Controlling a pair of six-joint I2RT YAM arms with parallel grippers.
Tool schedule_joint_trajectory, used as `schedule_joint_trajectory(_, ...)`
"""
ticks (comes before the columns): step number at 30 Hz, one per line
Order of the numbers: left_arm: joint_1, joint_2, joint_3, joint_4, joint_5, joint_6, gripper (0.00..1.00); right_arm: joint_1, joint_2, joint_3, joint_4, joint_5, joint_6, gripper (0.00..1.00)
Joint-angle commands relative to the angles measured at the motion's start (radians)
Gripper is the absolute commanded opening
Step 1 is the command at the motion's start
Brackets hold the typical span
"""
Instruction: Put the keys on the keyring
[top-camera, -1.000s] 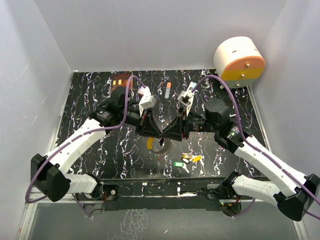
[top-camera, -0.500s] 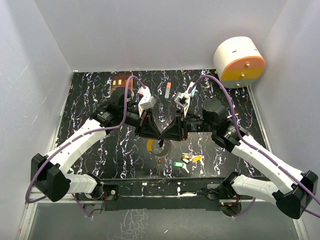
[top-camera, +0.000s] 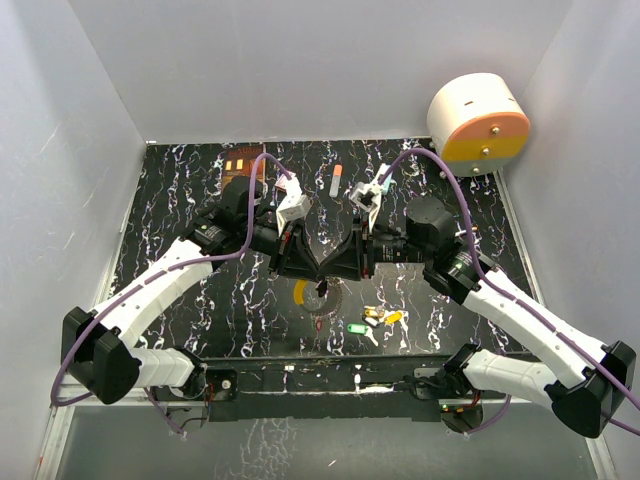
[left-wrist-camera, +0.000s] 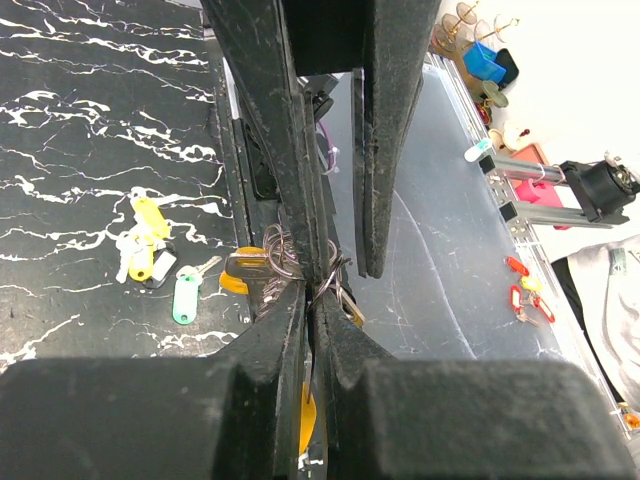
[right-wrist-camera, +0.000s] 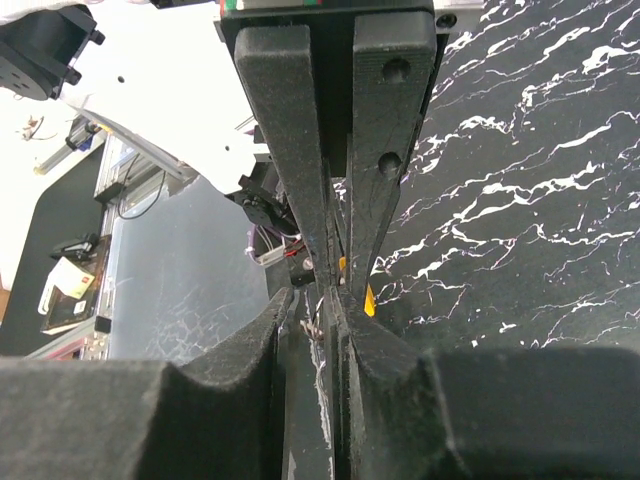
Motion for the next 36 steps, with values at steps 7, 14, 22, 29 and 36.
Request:
schedule_joint_trajectory(7,-0.003,-0.044,0.009,-0.001,0.058,0.014,0.00,0.000,0.005,0.000,0.118,-0.030,0.025,0.15)
schedule_joint_trajectory(14,-0.004,-0.042,0.022,-0.009,0.062,0.020,0.00,0.000,0.000,-0.020,0.117,-0.039,0.034,0.25)
schedule_joint_trajectory(22,-0.004,-0.037,0.024,-0.014,0.061,0.025,0.00,0.000,-0.013,-0.026,0.109,-0.040,0.041,0.19)
schedule_joint_trajectory(29,-0.004,-0.031,0.028,-0.011,0.057,0.023,0.00,0.000,-0.006,-0.025,0.110,-0.050,0.042,0.11)
schedule_joint_trajectory(36,-0.003,-0.029,0.028,-0.023,0.028,0.031,0.00,0.000,0.011,-0.032,0.112,-0.057,0.085,0.08)
